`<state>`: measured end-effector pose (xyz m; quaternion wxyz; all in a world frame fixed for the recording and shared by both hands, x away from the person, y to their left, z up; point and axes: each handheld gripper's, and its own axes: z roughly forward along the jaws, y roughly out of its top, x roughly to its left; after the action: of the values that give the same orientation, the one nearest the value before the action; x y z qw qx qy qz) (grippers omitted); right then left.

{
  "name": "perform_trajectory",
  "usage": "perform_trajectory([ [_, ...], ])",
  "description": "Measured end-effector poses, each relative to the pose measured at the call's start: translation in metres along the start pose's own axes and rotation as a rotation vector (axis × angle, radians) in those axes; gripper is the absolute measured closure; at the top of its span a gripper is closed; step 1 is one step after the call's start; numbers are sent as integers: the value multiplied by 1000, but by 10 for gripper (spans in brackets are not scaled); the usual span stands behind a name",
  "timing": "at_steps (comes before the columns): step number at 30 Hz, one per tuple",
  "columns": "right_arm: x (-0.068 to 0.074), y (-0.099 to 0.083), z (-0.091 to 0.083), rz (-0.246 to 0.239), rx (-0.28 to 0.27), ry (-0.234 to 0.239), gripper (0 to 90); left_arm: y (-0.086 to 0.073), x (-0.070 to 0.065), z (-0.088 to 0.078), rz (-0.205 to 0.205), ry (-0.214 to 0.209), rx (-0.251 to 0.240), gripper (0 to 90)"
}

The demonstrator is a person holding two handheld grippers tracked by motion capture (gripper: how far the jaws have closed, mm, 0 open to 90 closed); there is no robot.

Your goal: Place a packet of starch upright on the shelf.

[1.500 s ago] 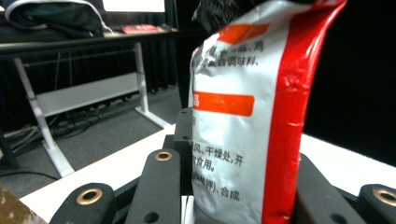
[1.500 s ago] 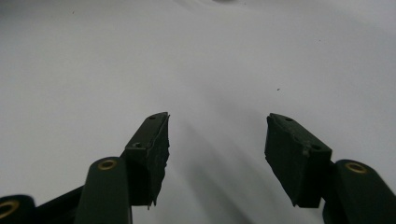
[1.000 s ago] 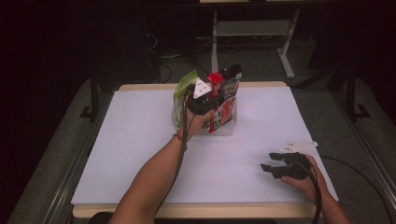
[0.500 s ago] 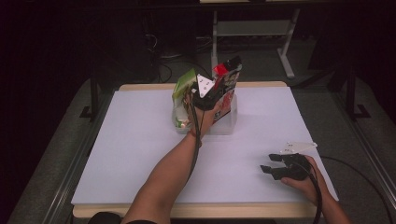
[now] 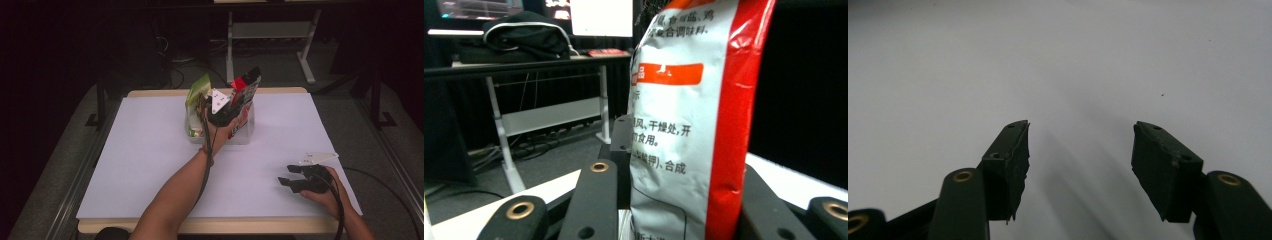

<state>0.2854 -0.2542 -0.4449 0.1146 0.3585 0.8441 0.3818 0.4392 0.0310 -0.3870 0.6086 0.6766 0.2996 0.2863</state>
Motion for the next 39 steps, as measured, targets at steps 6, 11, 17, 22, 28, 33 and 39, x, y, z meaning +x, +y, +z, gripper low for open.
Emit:
perform_trajectory([
  [6,0,-1,1,2,7,0,391,1,4,-5,39,-66,73,659],
  [11,0,-1,1,0,15,4,388,-2,7,-7,71,-114,180,527],
  [17,0,-1,3,-6,18,6,387,-11,11,-22,88,-154,229,456],
  [22,1,-1,3,-7,28,9,387,-16,15,-33,116,-191,270,466],
  [28,1,-1,4,-7,32,8,387,-19,15,-41,122,-182,285,555],
  [33,3,0,4,-14,33,9,387,-36,14,-34,134,-159,371,576],
  [39,1,-1,3,-3,23,14,385,-43,14,-38,59,-163,333,542],
])
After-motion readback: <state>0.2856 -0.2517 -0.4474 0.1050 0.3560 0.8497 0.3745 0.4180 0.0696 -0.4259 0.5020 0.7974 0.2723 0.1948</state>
